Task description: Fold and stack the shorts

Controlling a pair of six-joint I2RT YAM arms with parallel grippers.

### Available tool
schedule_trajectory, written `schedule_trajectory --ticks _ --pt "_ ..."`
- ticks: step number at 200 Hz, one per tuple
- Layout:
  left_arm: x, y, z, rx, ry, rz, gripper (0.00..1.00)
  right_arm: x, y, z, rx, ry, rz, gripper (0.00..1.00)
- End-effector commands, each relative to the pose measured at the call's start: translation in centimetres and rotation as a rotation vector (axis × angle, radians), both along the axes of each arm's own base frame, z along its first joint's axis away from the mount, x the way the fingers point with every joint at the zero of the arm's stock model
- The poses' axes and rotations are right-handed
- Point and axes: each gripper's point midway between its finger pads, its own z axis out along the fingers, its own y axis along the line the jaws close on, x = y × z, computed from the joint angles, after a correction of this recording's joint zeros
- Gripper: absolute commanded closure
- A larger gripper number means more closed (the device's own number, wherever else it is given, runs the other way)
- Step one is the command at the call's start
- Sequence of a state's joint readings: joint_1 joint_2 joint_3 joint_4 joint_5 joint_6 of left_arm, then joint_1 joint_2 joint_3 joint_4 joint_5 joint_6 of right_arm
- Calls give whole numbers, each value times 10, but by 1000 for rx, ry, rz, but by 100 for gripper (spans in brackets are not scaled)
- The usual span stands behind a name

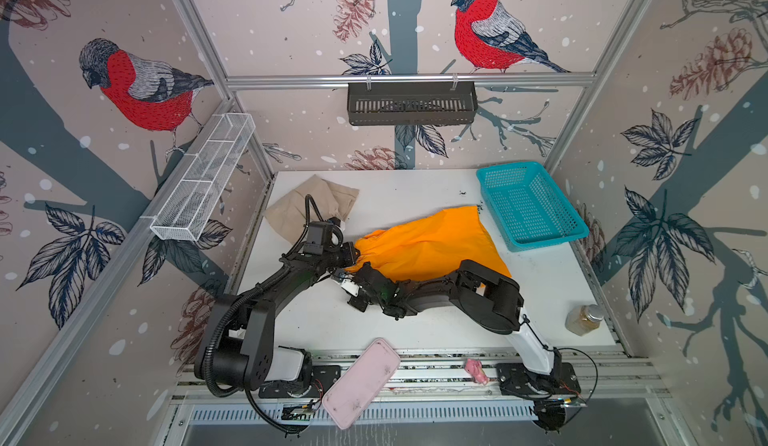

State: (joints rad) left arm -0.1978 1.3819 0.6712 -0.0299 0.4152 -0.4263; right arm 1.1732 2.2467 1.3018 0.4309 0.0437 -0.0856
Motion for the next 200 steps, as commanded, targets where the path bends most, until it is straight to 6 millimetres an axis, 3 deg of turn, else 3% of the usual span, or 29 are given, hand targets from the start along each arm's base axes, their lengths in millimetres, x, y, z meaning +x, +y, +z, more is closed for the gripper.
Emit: schedule_trajectory --ticks 1,21,37,65,84,92,104,110,112,139,167,187,200 --pt "-21 -2 -14 -17 97 -15 86 17 -29 -35 -135 37 -131 71" --pt "-17 -3 -10 -21 77 -16 86 6 -23 -20 -91 61 -70 60" --pt "-13 -1 -11 -6 70 -5 86 -10 -21 16 -4 69 -2 45" --pt "-11 -1 -11 1 68 -8 85 -36 -45 86 153 71 46 34" --pt "-12 0 -7 6 76 -5 78 -35 -72 109 180 67 -8 30" --pt "-14 2 -7 16 90 2 68 -29 -85 110 165 81 -46 30" --pt "-20 8 -9 39 112 24 41 -19 -106 109 153 113 -111 28" --pt "-23 13 -12 58 124 45 7 -12 -118 107 145 127 -151 27" --pt "-23 15 -12 64 125 52 4 -9 -122 106 143 132 -164 27" --pt "-21 33 -1 137 123 123 2 18 -178 98 151 196 -343 26" --pt "-7 29 59 122 32 107 2 44 -229 91 158 276 -513 25" --pt "-5 14 101 58 -49 52 2 60 -264 83 160 324 -637 29" --pt "-7 -12 122 -36 -110 -21 2 69 -284 78 170 361 -705 31"
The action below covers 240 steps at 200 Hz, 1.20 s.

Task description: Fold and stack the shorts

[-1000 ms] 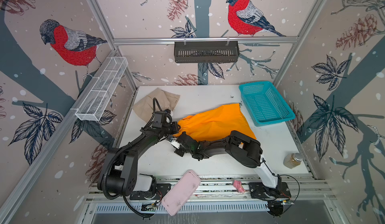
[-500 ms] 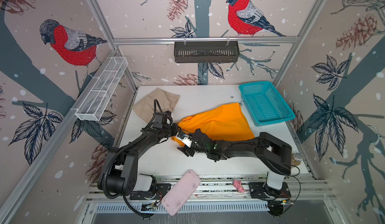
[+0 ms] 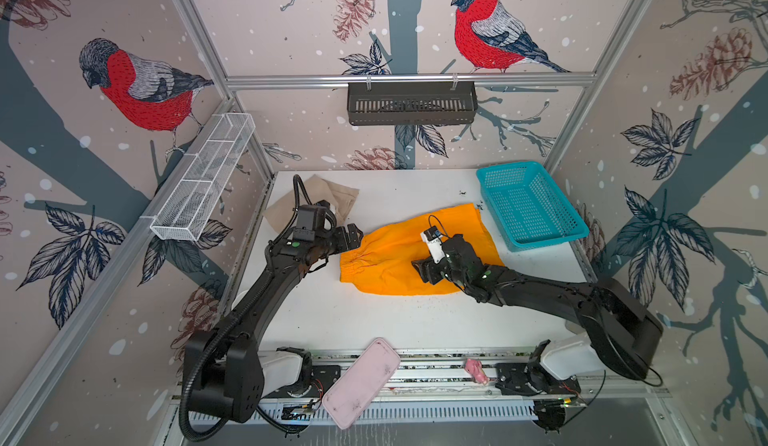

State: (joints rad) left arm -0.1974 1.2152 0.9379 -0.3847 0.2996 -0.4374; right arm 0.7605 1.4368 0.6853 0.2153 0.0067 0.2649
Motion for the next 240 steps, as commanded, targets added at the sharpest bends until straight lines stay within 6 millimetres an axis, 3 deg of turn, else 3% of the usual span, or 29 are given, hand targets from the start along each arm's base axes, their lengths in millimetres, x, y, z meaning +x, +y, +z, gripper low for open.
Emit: schedule_trajectory --ticks 1,25,64,93,154,188,212,240 --pt "-14 -32 21 -96 -23 -121 2 7 -31 -14 17 106 -123 32" --pt "-17 -78 30 -208 -99 -220 2 16 -58 -22 26 146 -214 38" --pt "-14 -87 -18 -277 -44 -205 2 17 -96 -34 91 207 -338 47" --pt "-26 -76 -64 -216 54 -164 2 8 -116 -59 100 267 -399 51" --pt "-57 -31 -134 -27 195 -24 2 -4 -156 -97 155 367 -555 59" --pt "-56 -18 -157 31 207 -2 2 -3 -173 -102 223 407 -614 61" --pt "-49 -31 -146 0 176 -67 2 5 -171 -79 236 333 -599 60" --pt "-30 -47 -89 -58 59 -123 2 16 -153 -31 138 161 -527 49"
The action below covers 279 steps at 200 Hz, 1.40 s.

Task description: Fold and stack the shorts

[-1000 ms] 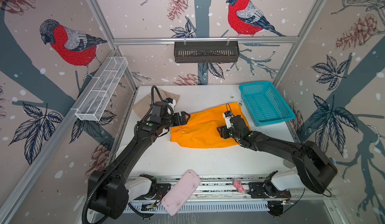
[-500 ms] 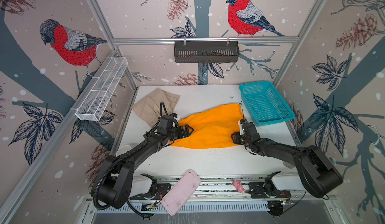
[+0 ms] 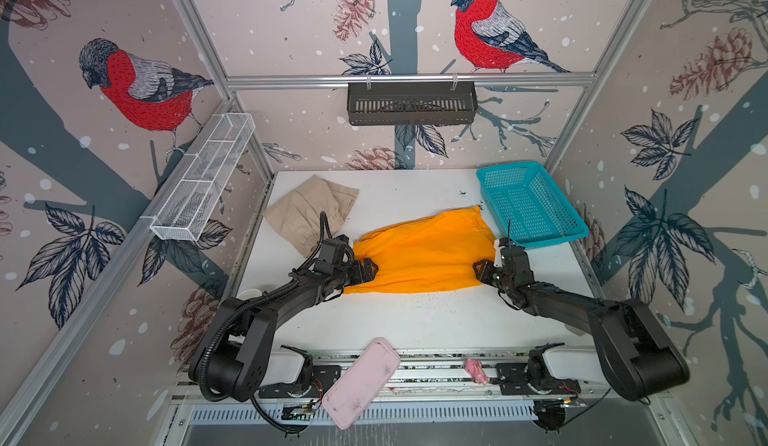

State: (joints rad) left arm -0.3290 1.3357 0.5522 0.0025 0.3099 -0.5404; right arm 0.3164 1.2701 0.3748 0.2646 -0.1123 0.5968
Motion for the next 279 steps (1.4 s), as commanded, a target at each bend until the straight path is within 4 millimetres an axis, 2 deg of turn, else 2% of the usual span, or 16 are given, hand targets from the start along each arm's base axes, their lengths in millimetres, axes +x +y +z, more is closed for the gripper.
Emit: schedule_trajectory --ticks 1,18,38,49,62,70,83,104,123,144,168,179,209,227,258,279 --pt "14 -11 44 -35 -108 -53 2 5 7 28 -121 -86 33 49" --pt "23 -18 88 -78 -189 -73 2 9 21 51 -169 -144 68 43" --pt "29 -23 133 -109 -289 -94 2 18 31 68 -171 -180 87 36" --pt "33 -19 147 -93 -329 -75 2 25 39 76 -189 -208 115 34" --pt "38 -6 154 -36 -361 -25 2 34 51 85 -212 -238 152 33" --pt "42 6 156 8 -379 19 2 35 71 86 -212 -251 247 33" --pt "46 35 158 79 -361 121 2 28 119 98 -248 -310 447 31" --pt "48 84 173 117 -362 262 2 -7 194 93 -423 -409 709 21" --pt "49 119 184 156 -369 351 2 -41 249 85 -466 -495 888 15" --pt "49 141 186 164 -351 392 2 -74 299 75 -517 -594 1033 11" --pt "46 151 185 140 -341 411 2 -92 340 52 -647 -651 1136 4" --pt "45 152 184 141 -339 415 2 -95 353 41 -717 -668 1159 0" --pt "40 155 177 152 -318 414 2 -98 369 19 -838 -699 1221 0" --pt "37 160 174 163 -309 429 2 -90 371 5 -919 -694 1224 0" --pt "35 165 172 152 -300 435 2 -75 373 -8 -1036 -695 1209 0" --pt "36 166 169 144 -293 432 2 -68 369 -22 -1101 -671 1212 0"
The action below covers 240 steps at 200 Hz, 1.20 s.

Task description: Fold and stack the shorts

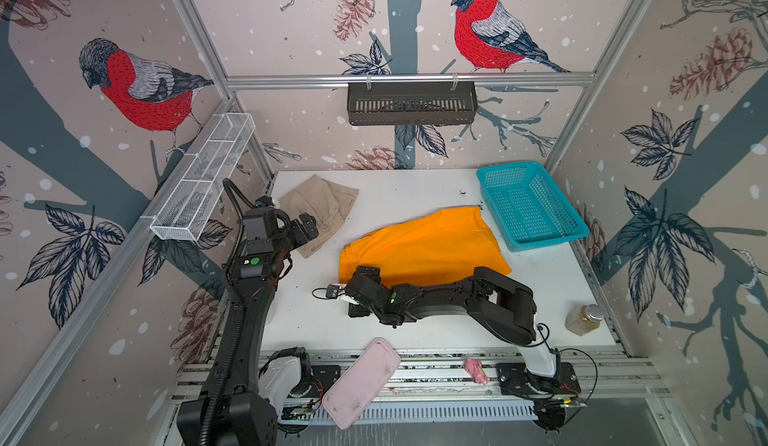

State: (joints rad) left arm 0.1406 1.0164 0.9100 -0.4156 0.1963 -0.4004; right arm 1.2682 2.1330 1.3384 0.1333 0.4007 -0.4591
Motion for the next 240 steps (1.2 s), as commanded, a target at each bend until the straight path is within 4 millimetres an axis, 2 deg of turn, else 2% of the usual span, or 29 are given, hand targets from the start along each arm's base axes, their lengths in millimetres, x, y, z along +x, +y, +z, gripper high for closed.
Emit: schedule_trajectory --ticks 1,20,29,36,45,62,79,90,118,152,176,215,240 --pt "-2 -2 -5 -6 18 -26 2 11 -13 -18 -121 -60 -18 0" --pt "0 -4 -9 -16 28 -35 2 17 -19 -27 -146 -44 -34 0" --pt "1 -4 -11 -21 34 -41 2 18 -20 -29 -142 -26 -35 4" --pt "2 -5 -13 -23 38 -43 2 18 -21 -31 -137 -6 -32 10" --pt "2 -6 -15 -26 44 -50 2 18 -20 -31 -121 25 -26 23" --pt "2 -7 -20 -34 56 -55 2 16 -16 -23 -54 96 -1 58" --pt "1 -10 -27 -48 74 -66 2 14 -12 -7 39 166 24 83" --pt "0 -12 -31 -56 83 -73 2 13 -12 1 92 208 39 95" --pt "-2 -20 -43 -107 91 -99 2 13 -19 28 248 258 60 98" --pt "-6 -58 -73 -334 98 -219 2 18 -35 56 450 315 66 99" --pt "-12 -77 -99 -399 129 -252 2 21 -41 60 496 327 54 99" --pt "-13 -104 -109 -518 115 -303 2 22 -40 56 503 323 44 99" --pt "-15 -115 -123 -586 136 -325 2 23 -41 59 516 298 38 99"
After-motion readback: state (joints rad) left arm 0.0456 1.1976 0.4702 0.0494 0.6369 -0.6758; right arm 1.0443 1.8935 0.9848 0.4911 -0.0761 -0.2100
